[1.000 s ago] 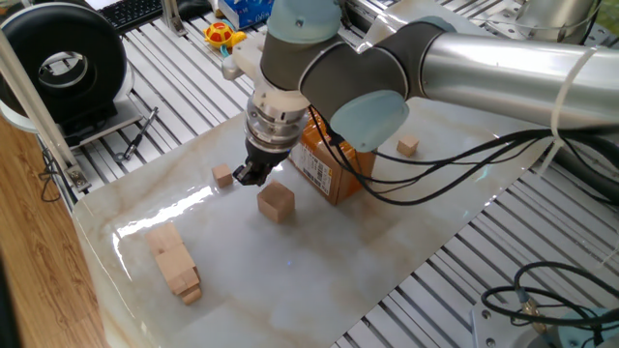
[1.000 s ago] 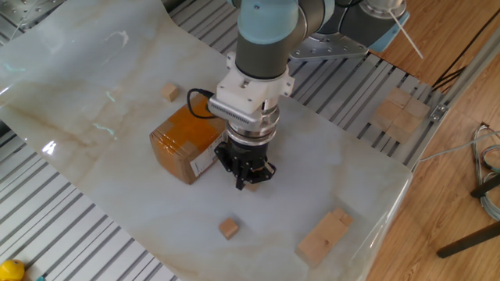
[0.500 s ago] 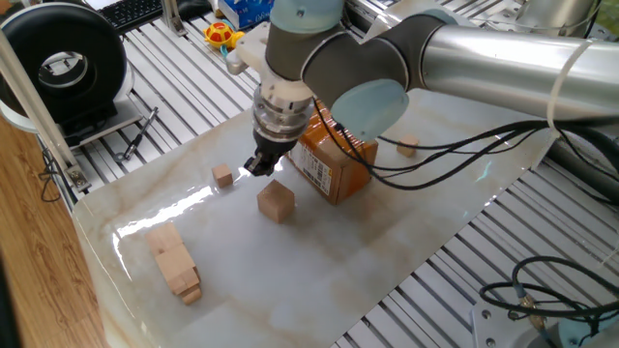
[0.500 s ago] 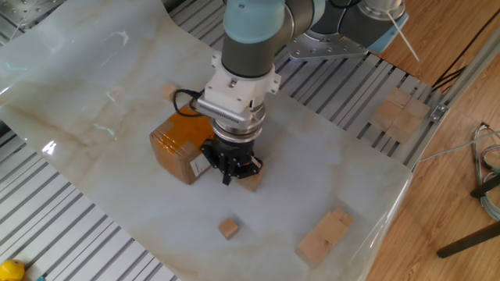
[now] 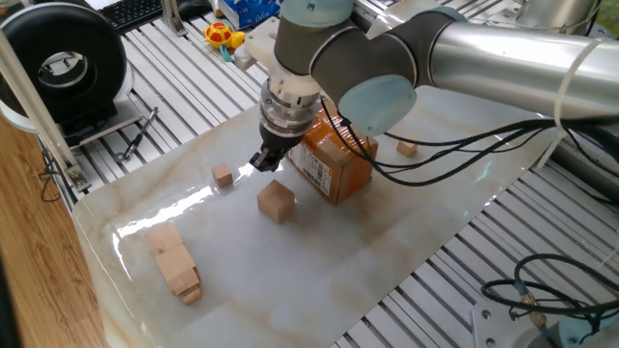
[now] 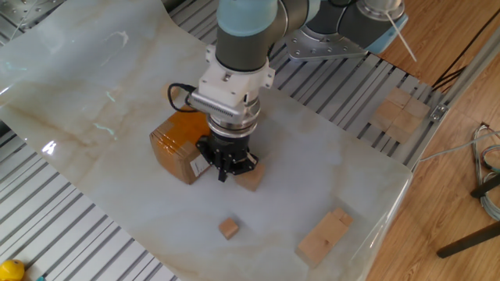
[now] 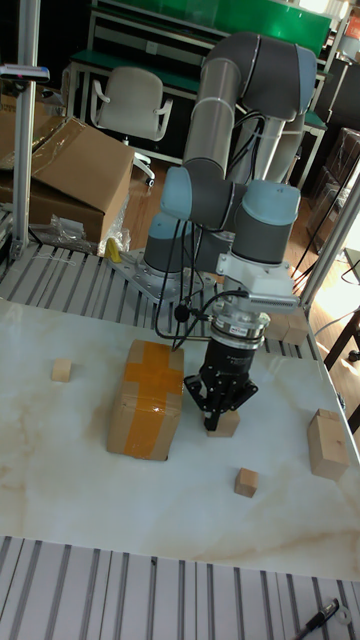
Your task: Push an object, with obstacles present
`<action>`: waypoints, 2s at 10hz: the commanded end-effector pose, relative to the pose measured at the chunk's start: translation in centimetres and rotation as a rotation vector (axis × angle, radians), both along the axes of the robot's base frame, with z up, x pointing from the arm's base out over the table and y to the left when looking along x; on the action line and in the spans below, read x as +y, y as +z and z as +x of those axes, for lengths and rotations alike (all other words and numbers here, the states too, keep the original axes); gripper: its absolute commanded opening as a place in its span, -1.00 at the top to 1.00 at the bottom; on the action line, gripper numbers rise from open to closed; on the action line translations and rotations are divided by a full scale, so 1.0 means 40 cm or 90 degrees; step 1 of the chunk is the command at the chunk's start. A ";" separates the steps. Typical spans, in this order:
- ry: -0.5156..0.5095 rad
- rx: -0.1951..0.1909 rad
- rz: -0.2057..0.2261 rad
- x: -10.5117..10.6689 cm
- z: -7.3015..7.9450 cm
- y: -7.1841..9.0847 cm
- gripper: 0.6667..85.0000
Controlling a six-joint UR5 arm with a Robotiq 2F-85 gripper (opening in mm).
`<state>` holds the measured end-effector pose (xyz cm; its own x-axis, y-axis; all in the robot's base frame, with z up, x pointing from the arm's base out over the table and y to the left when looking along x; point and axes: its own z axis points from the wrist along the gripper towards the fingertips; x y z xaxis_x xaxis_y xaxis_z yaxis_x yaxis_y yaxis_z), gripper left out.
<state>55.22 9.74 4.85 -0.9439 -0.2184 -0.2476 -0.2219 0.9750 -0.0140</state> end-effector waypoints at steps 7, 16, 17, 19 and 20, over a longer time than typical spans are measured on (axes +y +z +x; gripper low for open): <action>-0.030 -0.004 0.023 0.015 -0.087 -0.040 0.98; -0.049 0.005 0.025 0.105 -0.092 -0.036 0.98; -0.050 0.007 0.026 0.110 -0.092 -0.033 0.98; -0.053 0.008 0.028 0.116 -0.094 -0.031 0.98; -0.053 0.009 0.024 0.112 -0.097 -0.029 0.98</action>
<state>51.43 13.89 3.39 -0.9588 -0.1437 -0.2452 -0.1525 0.9882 0.0171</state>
